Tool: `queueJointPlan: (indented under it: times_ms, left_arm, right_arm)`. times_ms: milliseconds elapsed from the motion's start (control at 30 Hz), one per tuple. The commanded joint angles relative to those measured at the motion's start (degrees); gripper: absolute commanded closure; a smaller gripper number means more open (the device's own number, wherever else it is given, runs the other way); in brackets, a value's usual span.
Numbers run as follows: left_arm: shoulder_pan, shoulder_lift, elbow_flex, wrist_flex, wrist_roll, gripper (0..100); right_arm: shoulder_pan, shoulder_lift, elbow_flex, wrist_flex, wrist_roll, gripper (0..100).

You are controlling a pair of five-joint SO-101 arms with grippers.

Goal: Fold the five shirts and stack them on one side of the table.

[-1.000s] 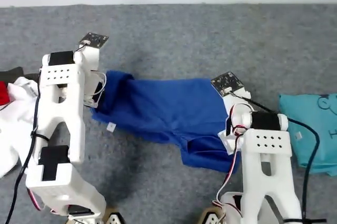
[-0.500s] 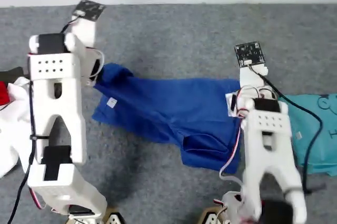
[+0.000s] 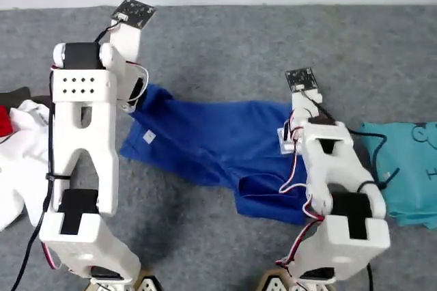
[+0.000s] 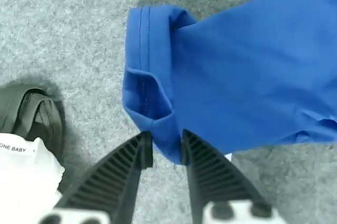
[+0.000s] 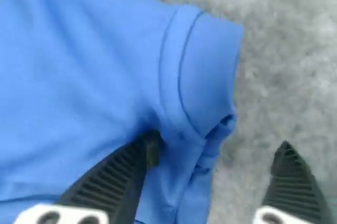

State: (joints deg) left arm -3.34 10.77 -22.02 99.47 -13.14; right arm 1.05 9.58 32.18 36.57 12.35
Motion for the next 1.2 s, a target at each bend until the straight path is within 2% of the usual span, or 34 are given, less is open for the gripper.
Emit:
queueJointPlan:
  times_ms: [0,100,133,200,300,433,700,900,1033,1167]
  left_arm:
    - [0.18,-0.79,-1.36,0.97,0.00,90]
    - [0.18,-0.62,-1.36,0.88,-0.35,90]
    - [0.18,-0.44,-1.36,0.88,-0.35,90]
    - [0.09,-0.26,-1.10,0.88,-0.35,90]
    - [0.09,-0.26,-1.10,0.88,-0.35,90]
    - [-1.76,-0.26,-1.01,0.79,-0.35,90]
    - [-7.47,-0.18,3.03,-4.04,-0.09,90]
    - [-7.56,-0.18,12.97,-12.48,-0.09,90]
    - [-6.59,-0.18,17.10,-21.80,0.70,90]
    - [-3.43,-0.18,19.38,-35.87,8.79,90]
  right_arm:
    - [-0.31,1.98,-4.04,2.33,-0.53,81.0]
    - [-0.13,2.95,-5.36,3.56,-0.53,98.4]
    - [-0.04,3.03,-5.54,3.56,-0.53,99.6]
    - [0.04,3.03,-5.54,3.56,-0.53,95.5]
    - [1.19,2.68,-5.63,3.56,-0.53,99.4]
    - [7.34,2.68,-6.86,4.53,-0.53,99.0]
    - [17.01,2.59,-12.84,14.99,-0.53,99.0]
    - [19.65,2.59,-18.11,24.84,-0.53,99.0]
    - [20.70,2.68,-18.29,26.24,-0.53,99.0]
    - [20.62,2.68,-18.11,26.95,-0.53,99.0]
